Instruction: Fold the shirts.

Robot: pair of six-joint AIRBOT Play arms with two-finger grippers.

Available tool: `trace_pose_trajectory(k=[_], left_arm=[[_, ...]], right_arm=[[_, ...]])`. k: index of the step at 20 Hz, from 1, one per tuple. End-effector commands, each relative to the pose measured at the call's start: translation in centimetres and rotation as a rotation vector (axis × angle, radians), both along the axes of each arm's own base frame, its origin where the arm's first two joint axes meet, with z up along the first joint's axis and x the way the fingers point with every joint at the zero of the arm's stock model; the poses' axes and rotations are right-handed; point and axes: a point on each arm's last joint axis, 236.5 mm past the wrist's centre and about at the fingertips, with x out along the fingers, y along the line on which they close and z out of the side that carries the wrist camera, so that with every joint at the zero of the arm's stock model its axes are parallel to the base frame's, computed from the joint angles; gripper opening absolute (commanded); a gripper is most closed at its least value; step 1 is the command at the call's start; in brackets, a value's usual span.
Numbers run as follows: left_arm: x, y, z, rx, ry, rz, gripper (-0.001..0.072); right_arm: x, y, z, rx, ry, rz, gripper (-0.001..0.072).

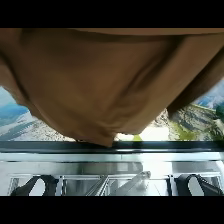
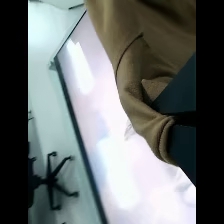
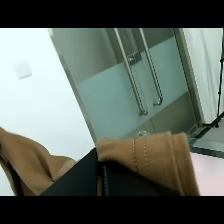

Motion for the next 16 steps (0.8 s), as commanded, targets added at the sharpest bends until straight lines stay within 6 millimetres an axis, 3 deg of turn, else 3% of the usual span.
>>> trace_pose_trajectory(k=[1, 3, 5, 7, 9, 10, 11, 13, 14, 15, 16], left_arm=[[1.5, 0.8, 2.1, 0.046, -0.058, 0.004, 0.0029], [5.6, 1.2, -0.4, 0.010, 0.036, -0.057, 0.0030], [10.7, -0.1, -5.2, 0.009, 0.151, -0.163, 0.0030], [16.9, -1.4, -12.0, 0.031, 0.288, -0.189, 0.0030], [22.8, -2.3, -20.2, 0.099, 0.431, -0.171, 0.0032], [25.1, -2.6, -24.0, 0.131, 0.492, -0.167, 0.0072], [27.2, -2.9, -27.5, 0.144, 0.550, -0.160, 0.0258], [31.1, -2.0, -32.1, 0.093, 0.619, -0.094, 0.0278], [32.8, -0.7, -33.4, 0.034, 0.637, -0.032, 0.0278], [33.8, 0.7, -34.4, -0.034, 0.664, 0.032, 0.0292], [33.9, 2.2, -35.0, -0.093, 0.694, 0.066, 0.0292]], right_arm=[[1.5, -0.7, -3.2, -0.101, 0.089, -0.082, 0.0020], [4.4, -1.6, -7.5, -0.131, 0.233, -0.098, 0.0020], [7.8, -1.4, -12.7, -0.139, 0.371, -0.064, 0.0020], [11.9, -1.3, -18.4, -0.146, 0.494, -0.072, 0.0020], [16.0, -1.1, -24.4, -0.145, 0.618, -0.091, 0.0020], [17.9, -1.1, -27.3, -0.159, 0.659, -0.097, 0.0020], [20.0, -1.4, -29.9, -0.171, 0.678, -0.118, 0.0020], [24.6, -4.3, -33.2, -0.155, 0.675, -0.251, 0.0022], [26.4, -6.1, -33.9, -0.144, 0.673, -0.315, 0.0140], [27.4, -7.7, -33.9, -0.135, 0.672, -0.344, 0.0489], [27.6, -8.7, -33.6, -0.134, 0.669, -0.350, 0.0613]])
